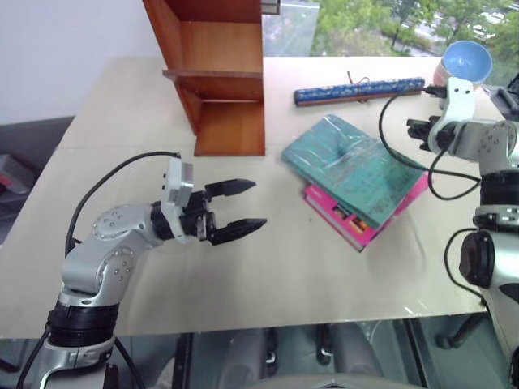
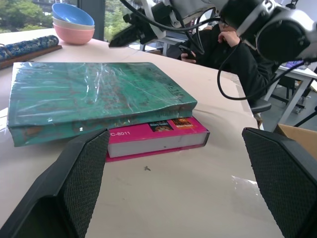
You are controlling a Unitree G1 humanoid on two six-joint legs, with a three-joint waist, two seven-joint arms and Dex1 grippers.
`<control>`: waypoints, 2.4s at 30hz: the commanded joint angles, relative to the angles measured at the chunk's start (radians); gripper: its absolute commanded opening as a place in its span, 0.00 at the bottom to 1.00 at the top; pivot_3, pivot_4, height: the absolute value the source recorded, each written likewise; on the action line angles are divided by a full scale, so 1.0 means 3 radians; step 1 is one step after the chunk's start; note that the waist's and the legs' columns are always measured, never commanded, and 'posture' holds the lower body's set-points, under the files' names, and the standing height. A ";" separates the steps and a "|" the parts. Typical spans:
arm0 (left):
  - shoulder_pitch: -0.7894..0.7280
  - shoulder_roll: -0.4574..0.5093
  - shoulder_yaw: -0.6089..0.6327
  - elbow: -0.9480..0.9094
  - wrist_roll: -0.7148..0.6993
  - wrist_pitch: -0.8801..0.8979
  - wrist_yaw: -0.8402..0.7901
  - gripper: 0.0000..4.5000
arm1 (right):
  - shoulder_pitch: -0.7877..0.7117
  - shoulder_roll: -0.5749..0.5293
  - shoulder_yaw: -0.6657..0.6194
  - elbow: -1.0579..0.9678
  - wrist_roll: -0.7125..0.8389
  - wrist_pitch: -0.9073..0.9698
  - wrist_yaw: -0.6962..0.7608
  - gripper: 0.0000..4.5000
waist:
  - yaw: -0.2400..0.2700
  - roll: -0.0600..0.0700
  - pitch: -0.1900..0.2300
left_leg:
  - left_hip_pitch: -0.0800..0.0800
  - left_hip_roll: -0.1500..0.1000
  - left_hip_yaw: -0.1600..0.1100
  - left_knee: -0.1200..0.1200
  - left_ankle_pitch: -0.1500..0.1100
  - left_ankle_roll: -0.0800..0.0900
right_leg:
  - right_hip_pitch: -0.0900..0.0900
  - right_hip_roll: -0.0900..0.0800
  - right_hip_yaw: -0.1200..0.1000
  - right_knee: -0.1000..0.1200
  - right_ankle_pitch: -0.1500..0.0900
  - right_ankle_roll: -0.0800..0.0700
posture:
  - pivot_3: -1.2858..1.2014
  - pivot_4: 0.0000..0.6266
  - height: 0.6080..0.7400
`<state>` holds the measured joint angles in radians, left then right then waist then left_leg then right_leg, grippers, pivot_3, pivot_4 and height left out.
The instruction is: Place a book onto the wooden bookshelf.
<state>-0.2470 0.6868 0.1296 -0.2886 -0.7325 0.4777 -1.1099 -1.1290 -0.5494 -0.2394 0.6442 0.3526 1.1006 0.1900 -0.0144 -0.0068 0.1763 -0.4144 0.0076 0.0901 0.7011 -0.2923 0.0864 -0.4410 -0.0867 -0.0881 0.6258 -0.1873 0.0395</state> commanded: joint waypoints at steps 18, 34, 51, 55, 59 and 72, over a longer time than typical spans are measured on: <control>0.0190 0.0034 0.0124 -0.0242 -0.0095 0.0000 0.0087 1.00 | 0.0039 0.0093 -0.0226 -0.0445 0.0301 0.1271 0.0448 0.01 | 0.0003 0.0002 0.0000 | 0.0000 0.0000 -0.0002 0.0000 0.0000 0.0000 | 0.0000 -0.0001 0.0000 0.0002 0.0000 0.0001 | 0.52 0.24 0.98; -0.0029 0.0023 -0.0061 0.0102 0.0107 0.0174 0.0249 1.00 | 0.2814 -0.0562 -0.0949 -0.4802 0.1212 0.0517 0.1308 0.44 | 0.0063 0.0008 -0.0003 | 0.0010 0.0000 -0.0011 0.0001 0.0001 -0.0004 | 0.0012 0.0001 -0.0005 0.0001 -0.0003 0.0005 | 0.52 0.24 0.98; -0.1773 -0.1462 0.0783 0.2492 -0.0704 0.2757 0.2533 1.00 | 0.4528 -0.1396 -0.1225 -0.5638 0.2608 -0.1076 0.0346 0.99 | 0.0131 -0.0033 -0.0002 | 0.0051 -0.0001 -0.0019 0.0010 0.0001 -0.0001 | 0.0060 -0.0004 0.0015 0.0004 -0.0010 0.0018 | 0.52 0.24 0.98; -0.1997 -0.1893 0.0976 0.2903 -0.0682 0.2537 0.2803 1.00 | 0.4506 -0.1488 -0.0996 -0.5638 0.2502 -0.1292 0.0113 0.99 | 0.0132 -0.0041 -0.0003 | 0.0050 -0.0003 -0.0016 0.0010 0.0001 0.0000 | 0.0060 -0.0005 0.0018 -0.0001 -0.0003 0.0006 | 0.52 0.24 0.98; -0.2161 -0.2149 0.1076 0.3237 -0.0607 0.2256 0.2880 1.00 | 0.4473 -0.1524 -0.0849 -0.5638 0.2453 -0.1385 -0.0052 0.99 | 0.0147 -0.0041 -0.0004 | 0.0050 -0.0002 -0.0017 0.0010 0.0000 0.0000 | 0.0060 -0.0005 0.0015 -0.0001 -0.0003 0.0006 | 0.52 0.24 0.98; -0.2279 -0.2163 0.1362 0.3342 -0.0846 0.2628 0.2841 0.11 | 0.4575 -0.1668 -0.0730 -0.5638 0.2510 -0.1621 -0.0342 1.00 | 0.0160 -0.0041 -0.0004 | 0.0051 -0.0002 -0.0016 0.0010 0.0000 0.0000 | 0.0060 -0.0005 0.0016 -0.0001 -0.0003 0.0006 | 0.52 0.24 0.98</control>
<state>-0.9156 0.0295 0.5087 0.7333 -0.9376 1.2037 -0.2534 0.2363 -1.0415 -0.4442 -1.0317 1.1031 0.6489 0.0992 0.0335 -0.0190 0.1751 -0.3992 0.0070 0.0852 0.7041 -0.2923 0.0866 -0.4231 -0.0883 -0.0834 0.6256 -0.1882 0.0412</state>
